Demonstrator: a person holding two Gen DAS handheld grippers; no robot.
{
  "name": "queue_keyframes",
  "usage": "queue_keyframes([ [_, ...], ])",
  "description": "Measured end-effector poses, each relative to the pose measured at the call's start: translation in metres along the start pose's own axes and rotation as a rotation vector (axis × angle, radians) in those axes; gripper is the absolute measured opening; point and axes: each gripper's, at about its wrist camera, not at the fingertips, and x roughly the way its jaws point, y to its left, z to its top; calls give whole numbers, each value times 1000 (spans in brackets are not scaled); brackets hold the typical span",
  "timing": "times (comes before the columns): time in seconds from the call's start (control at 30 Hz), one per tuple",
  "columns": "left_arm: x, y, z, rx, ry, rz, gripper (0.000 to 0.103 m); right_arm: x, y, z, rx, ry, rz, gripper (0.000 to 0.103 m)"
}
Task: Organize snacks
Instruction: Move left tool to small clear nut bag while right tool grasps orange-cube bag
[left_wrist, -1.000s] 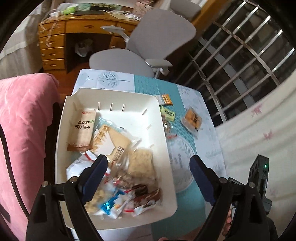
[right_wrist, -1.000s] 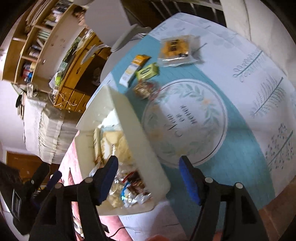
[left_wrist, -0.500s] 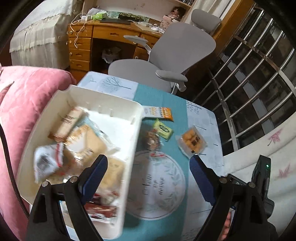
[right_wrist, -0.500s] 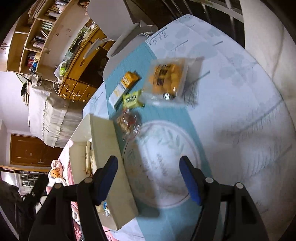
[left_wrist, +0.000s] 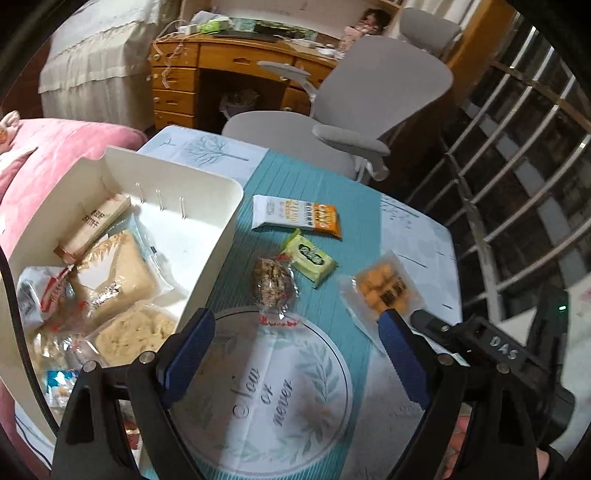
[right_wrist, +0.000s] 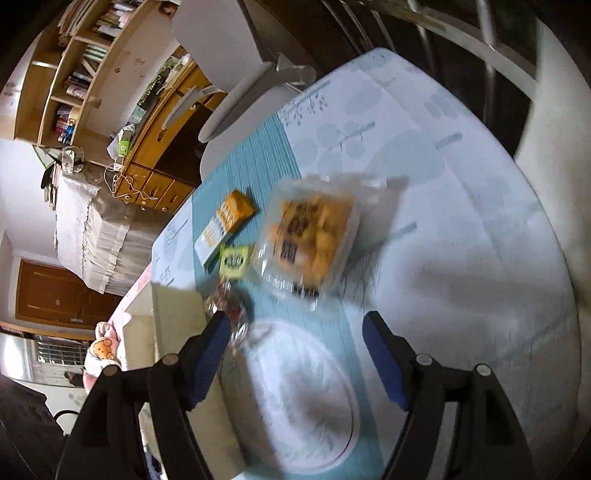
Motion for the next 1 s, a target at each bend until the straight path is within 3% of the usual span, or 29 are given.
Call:
queue_keyframes([
  [0.4, 74, -5, -3, -31, 53, 162, 89, 50, 19, 44, -200, 8, -61, 90],
  [0.67, 99, -16, 1, 13, 42, 252, 89, 74, 28, 64, -263, 41, -134, 90],
  [1.0, 114, -23, 3, 39, 3, 360, 89, 96, 37, 64, -340, 87, -215, 90],
])
